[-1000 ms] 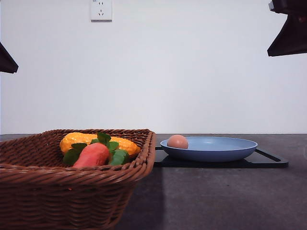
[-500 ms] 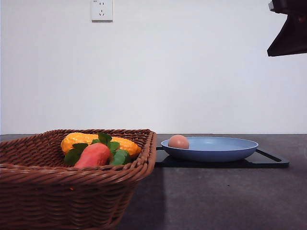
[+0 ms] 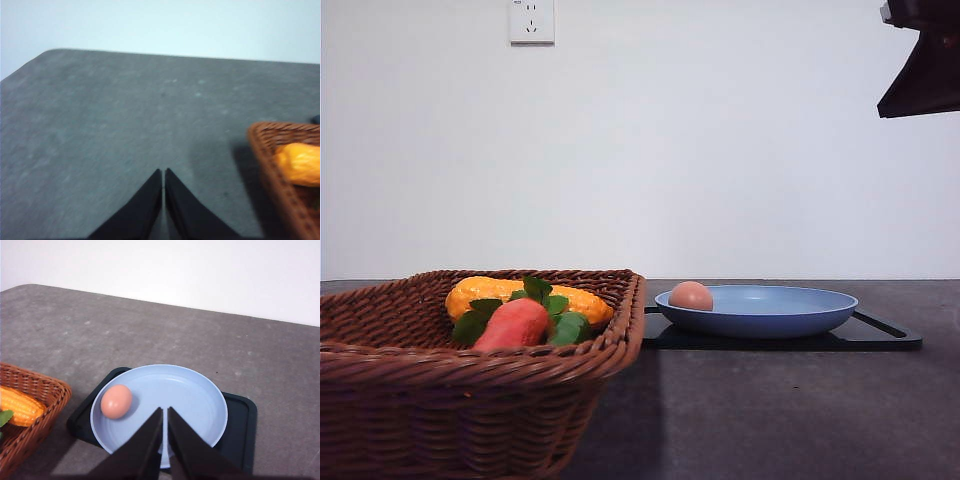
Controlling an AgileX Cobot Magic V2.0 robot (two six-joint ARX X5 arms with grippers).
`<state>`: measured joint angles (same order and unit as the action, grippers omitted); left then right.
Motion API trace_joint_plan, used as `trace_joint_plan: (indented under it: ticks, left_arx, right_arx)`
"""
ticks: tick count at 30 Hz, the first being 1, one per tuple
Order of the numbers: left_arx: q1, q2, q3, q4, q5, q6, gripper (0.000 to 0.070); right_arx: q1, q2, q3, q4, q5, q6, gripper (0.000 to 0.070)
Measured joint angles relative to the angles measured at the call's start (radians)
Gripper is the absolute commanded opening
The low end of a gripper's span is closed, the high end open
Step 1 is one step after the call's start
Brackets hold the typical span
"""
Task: Transfer egg from basket to plate and serve
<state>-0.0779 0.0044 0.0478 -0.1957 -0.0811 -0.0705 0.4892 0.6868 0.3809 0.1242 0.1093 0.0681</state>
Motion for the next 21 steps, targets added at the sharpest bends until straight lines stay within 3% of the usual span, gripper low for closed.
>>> trace_joint_plan:
  ticks: [7,21]
  left_arx:
    - [0.048,0.000,-0.017,0.017,0.001,-0.013,0.0000]
    - [0.049,0.000,-0.017,0.018,0.003,-0.026,0.0000]
  right_arx:
    - [0.000,0.000,0.000,0.000,0.000,0.000,0.0000]
    - [0.000,0.000,0.000,0.000,0.000,0.000,0.0000]
